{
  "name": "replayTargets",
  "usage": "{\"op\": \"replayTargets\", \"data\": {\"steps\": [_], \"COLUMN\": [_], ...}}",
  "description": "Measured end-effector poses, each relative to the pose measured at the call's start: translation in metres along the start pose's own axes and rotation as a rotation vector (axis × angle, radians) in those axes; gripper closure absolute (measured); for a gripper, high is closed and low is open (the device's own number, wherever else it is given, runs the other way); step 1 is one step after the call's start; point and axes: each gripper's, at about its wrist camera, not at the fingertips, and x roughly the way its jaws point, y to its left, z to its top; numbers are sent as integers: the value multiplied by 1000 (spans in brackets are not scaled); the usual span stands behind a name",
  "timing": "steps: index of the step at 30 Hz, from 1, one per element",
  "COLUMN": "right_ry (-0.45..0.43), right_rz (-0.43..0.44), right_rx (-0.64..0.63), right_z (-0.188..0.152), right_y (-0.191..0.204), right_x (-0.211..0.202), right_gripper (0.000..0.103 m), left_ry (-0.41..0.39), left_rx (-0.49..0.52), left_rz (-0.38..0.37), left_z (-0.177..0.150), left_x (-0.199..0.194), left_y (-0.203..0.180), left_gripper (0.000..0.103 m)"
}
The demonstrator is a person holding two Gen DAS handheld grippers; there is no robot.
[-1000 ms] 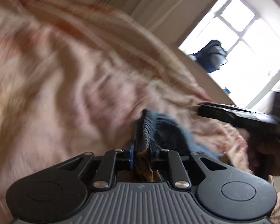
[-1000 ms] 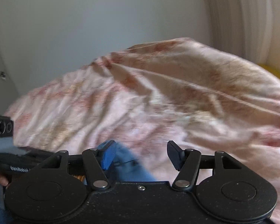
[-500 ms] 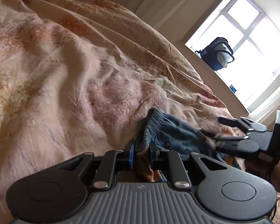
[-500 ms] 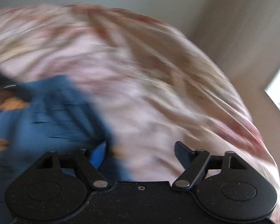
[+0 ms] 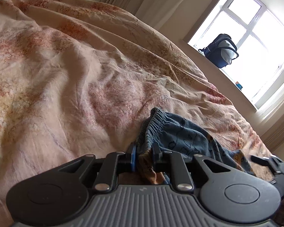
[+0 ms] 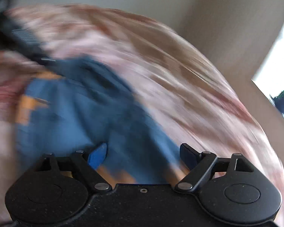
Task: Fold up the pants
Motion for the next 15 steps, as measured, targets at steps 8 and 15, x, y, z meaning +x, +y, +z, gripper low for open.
{"op": "replayTargets", "data": {"steps": [8,15], "right_ry": [-72,28], "right_rz": [-5,231], "right_rx": [238,282], "right_z": [-20,2], "right_y": [-84,-93], "right_x": [-22,26], "right_gripper": [18,89], "left_ry": [-30,-31], "left_rx": [56,64], "left_rz": [48,43], "left_z": [-7,-6], "left_x": [-2,-1], "left_y": [-10,-10], "left_gripper": [84,84]}}
